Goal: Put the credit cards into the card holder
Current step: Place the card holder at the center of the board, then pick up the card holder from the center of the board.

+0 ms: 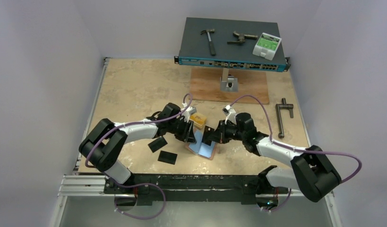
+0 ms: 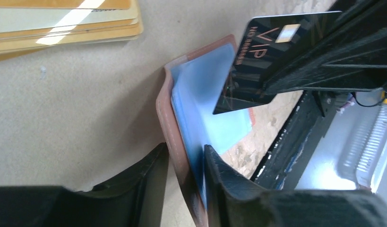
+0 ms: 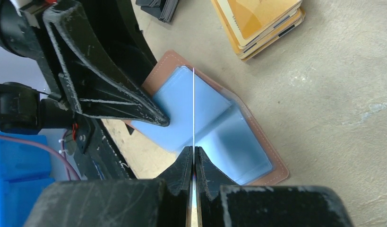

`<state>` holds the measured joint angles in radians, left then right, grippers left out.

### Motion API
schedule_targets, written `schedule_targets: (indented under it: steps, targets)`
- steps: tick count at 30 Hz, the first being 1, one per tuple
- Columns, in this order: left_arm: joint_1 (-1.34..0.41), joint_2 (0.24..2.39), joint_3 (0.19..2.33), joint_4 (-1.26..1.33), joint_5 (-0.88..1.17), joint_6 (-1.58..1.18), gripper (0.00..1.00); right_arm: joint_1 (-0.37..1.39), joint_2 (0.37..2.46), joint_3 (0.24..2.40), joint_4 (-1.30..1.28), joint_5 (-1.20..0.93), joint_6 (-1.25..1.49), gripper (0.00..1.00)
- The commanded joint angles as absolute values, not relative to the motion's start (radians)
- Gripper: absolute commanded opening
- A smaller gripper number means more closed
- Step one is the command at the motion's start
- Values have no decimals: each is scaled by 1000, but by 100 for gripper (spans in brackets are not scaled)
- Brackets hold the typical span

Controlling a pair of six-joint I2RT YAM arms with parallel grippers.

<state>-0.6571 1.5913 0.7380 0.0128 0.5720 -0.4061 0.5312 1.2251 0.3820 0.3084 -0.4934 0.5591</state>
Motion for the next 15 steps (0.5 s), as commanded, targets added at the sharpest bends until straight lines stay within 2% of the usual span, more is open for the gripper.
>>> schedule_targets:
  steps: [1,3,5,10,15]
  targets:
    - [-663,1577,719,3,495,-395,36,536,1244,402,385,-530,531,0]
    - [-668,1563,714,-52,454,-391,44,541,1278,409,410,-543,539,0]
    - [-676,1548,701,-75,414,-390,48,555,1304,419,422,-544,541,0]
    - [-719,1504,666,-110,323,-387,50,613,1365,446,437,-547,546,0]
    - [-764,1446,625,-82,320,-320,50,645,1394,484,411,-535,534,0]
